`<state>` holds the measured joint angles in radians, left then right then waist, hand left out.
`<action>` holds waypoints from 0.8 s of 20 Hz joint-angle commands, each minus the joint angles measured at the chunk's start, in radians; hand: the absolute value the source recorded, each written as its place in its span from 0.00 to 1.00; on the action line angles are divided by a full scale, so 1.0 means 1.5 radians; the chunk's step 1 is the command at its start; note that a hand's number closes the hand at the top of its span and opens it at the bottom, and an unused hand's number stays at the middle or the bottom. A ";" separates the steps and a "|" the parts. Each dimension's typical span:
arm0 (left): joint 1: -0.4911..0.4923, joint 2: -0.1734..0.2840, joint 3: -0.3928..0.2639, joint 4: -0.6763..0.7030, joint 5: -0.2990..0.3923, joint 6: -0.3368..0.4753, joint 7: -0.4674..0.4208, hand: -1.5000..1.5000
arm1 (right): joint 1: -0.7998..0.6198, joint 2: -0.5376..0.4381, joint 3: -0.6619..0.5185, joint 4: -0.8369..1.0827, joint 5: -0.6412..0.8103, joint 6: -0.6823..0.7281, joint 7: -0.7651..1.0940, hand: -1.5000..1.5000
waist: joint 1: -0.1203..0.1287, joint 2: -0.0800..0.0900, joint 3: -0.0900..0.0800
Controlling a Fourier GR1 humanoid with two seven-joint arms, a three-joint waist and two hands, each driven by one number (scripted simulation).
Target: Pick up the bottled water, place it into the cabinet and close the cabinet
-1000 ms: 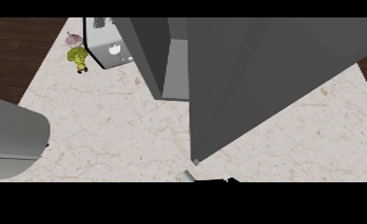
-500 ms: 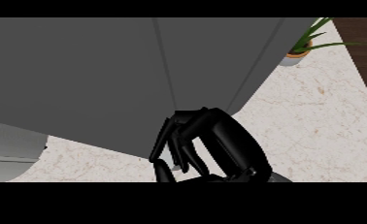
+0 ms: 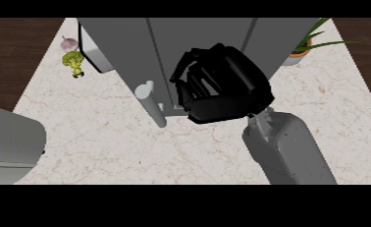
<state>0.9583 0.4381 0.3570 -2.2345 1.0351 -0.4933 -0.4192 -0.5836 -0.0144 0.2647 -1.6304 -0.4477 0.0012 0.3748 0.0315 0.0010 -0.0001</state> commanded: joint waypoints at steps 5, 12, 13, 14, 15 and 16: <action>0.019 -0.044 0.039 0.005 0.011 -0.056 0.026 0.00 | -0.138 -0.035 -0.103 0.189 -0.039 0.106 -0.023 1.00 | 0.000 0.001 0.000; -0.005 -0.040 0.054 -0.019 0.030 -0.041 0.059 0.00 | -0.193 -0.021 -0.109 0.286 -0.020 0.147 -0.065 1.00 | 0.004 0.004 0.000; 0.000 -0.034 0.062 -0.006 0.043 -0.050 0.066 0.00 | -0.192 -0.010 -0.101 0.263 -0.025 0.123 -0.030 1.00 | 0.000 0.002 0.000; 0.005 -0.027 0.066 -0.010 0.060 -0.056 0.070 0.00 | -0.197 -0.005 -0.095 0.290 -0.014 0.138 -0.050 1.00 | 0.006 0.004 0.000; 0.021 -0.043 0.061 0.000 0.052 -0.081 0.068 0.00 | -0.183 -0.007 -0.106 0.286 -0.018 0.137 -0.062 1.00 | 0.009 0.003 0.000; -0.007 -0.049 0.048 0.002 0.027 -0.052 0.075 0.00 | -0.185 0.005 -0.108 0.262 -0.022 0.117 -0.051 1.00 | -0.002 0.002 0.000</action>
<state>0.9620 0.3783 0.4363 -2.2381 1.0851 -0.5762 -0.3284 -0.7245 -0.0387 0.1818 -1.3704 -0.5026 0.2583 0.3206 0.0112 -0.0287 0.0165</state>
